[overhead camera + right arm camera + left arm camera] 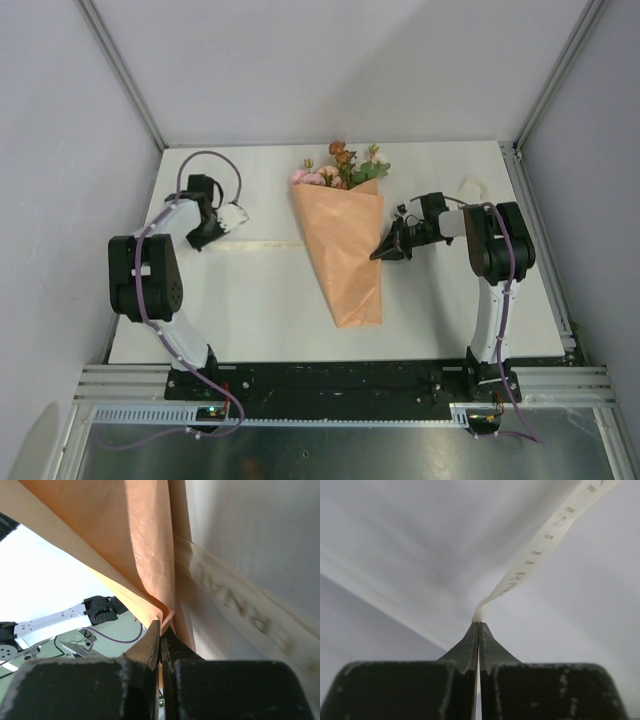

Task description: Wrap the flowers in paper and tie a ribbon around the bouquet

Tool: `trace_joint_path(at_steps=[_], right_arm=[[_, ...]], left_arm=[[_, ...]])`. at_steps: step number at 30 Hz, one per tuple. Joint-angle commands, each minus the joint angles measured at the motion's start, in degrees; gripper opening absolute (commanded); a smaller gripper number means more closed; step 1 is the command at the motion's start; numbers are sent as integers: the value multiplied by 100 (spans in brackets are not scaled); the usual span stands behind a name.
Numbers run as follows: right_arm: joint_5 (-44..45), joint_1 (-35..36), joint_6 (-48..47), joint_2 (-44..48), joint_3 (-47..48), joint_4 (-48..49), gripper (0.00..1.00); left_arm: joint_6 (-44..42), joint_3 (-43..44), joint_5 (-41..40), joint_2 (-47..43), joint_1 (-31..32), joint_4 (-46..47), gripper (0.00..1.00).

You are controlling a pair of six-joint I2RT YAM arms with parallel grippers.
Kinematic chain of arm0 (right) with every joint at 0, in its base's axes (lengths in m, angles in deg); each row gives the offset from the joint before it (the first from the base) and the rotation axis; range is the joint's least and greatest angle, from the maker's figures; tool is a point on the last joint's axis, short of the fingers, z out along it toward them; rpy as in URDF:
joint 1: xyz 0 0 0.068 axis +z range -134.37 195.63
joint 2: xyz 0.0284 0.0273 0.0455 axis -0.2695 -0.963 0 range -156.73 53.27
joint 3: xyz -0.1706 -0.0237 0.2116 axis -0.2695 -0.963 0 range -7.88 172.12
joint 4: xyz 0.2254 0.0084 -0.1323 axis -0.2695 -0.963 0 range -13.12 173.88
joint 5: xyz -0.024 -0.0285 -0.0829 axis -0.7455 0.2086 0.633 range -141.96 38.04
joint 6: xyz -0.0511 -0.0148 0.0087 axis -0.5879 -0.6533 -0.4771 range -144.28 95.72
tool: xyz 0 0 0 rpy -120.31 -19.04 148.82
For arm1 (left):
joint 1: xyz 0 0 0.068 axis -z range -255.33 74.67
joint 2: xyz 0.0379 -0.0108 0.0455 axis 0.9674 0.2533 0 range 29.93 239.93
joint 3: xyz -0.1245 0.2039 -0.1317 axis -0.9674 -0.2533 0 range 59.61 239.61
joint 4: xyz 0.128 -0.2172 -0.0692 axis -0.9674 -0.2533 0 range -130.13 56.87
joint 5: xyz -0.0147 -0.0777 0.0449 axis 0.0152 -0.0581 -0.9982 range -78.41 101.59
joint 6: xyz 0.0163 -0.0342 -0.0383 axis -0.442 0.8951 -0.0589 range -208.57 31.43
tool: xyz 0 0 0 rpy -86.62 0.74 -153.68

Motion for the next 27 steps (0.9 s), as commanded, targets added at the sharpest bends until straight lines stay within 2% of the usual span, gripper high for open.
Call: trace_joint_path(at_steps=[1, 19, 24, 27], right_arm=[[9, 162, 213, 185, -101, 254, 0], [68, 375, 398, 105, -150, 489, 0], [94, 425, 467, 72, -150, 574, 0], [120, 450, 490, 54, -150, 607, 0]], left_arm=[[-628, 452, -353, 133, -430, -51, 0], [-1228, 1591, -930, 533, -1454, -165, 0], [-1134, 1774, -578, 285, -1481, -381, 0], [-712, 2168, 96, 48, -1413, -986, 0]])
